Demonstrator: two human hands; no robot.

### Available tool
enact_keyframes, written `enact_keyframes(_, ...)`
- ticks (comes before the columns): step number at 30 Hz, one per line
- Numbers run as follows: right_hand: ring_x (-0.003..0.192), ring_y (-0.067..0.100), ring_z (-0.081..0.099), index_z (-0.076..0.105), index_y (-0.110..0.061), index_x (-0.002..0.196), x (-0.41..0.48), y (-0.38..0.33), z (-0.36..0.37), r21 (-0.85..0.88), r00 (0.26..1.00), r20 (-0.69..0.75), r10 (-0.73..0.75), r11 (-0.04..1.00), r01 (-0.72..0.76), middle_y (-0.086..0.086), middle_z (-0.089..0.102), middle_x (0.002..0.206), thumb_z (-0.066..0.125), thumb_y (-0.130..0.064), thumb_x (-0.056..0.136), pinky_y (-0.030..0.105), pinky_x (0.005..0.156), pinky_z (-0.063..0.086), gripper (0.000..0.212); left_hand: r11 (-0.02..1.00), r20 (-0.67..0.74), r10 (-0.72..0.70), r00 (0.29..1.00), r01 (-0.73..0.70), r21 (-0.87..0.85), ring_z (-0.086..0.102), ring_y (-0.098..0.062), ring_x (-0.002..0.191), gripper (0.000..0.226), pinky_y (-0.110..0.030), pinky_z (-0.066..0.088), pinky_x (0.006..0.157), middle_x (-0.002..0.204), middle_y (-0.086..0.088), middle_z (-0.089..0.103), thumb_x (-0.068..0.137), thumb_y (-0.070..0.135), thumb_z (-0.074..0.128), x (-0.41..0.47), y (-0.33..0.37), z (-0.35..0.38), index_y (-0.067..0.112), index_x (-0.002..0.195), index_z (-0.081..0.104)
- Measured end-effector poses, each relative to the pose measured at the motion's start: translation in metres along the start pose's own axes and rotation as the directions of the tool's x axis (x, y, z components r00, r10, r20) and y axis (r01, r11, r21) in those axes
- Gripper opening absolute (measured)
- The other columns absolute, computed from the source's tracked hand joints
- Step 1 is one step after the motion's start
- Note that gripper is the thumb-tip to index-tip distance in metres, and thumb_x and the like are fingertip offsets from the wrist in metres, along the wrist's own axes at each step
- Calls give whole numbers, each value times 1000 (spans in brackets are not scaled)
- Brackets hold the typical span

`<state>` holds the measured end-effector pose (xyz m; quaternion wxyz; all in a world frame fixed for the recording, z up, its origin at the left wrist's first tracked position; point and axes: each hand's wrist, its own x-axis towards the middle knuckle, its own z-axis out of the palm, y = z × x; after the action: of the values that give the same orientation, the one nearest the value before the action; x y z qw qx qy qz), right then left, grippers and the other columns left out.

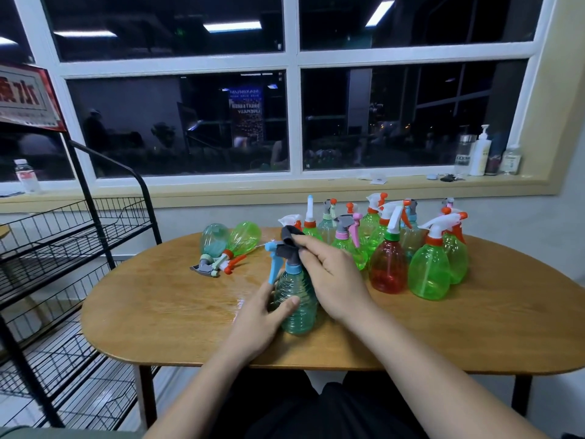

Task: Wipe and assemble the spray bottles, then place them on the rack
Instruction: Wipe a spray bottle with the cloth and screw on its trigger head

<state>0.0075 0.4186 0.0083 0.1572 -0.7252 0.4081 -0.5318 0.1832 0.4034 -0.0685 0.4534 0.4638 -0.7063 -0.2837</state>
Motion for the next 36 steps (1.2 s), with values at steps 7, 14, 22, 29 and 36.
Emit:
enact_keyframes(7,123,3,62,68,-15,142,11,-14,0,-161,983,138,-118,977,139,-4,72,135,52,-7,108,4,101,40,38,1000,-6,-2,1000,2,6,66,12,105,30,-9,49,82,108,36,71,100,37,72,0,0,-1,53,117,55)
enact_keyframes(14,116,17,69,70,-20,141,10,9,-20,-288,993,113,19,958,14,-3,76,128,51,-16,110,30,100,51,36,1000,24,-10,1000,11,-24,66,8,113,34,-14,51,90,119,34,70,100,40,71,-3,2,-2,54,125,53)
enact_keyframes(22,99,-4,65,75,-22,128,1,34,-25,-36,962,-24,272,961,-273,-13,74,113,50,-14,111,21,89,52,31,999,-24,27,999,-28,-37,63,-6,122,58,-40,57,101,132,18,65,88,60,79,-1,-6,-2,45,135,49)
enact_keyframes(29,117,23,73,70,-12,137,-12,57,-5,486,796,-20,605,702,-521,6,77,126,54,-11,109,49,106,57,32,999,-45,19,999,-20,-29,45,1,142,93,-38,42,120,155,18,43,83,61,83,0,-10,-7,46,156,29)
enact_keyframes(36,100,7,73,75,-34,89,-22,48,-6,505,806,-66,588,717,-481,-20,80,91,51,-4,109,36,101,57,43,971,-37,-42,998,33,-237,62,-10,128,65,-47,52,109,139,15,66,103,13,59,-9,-3,-10,54,148,39)
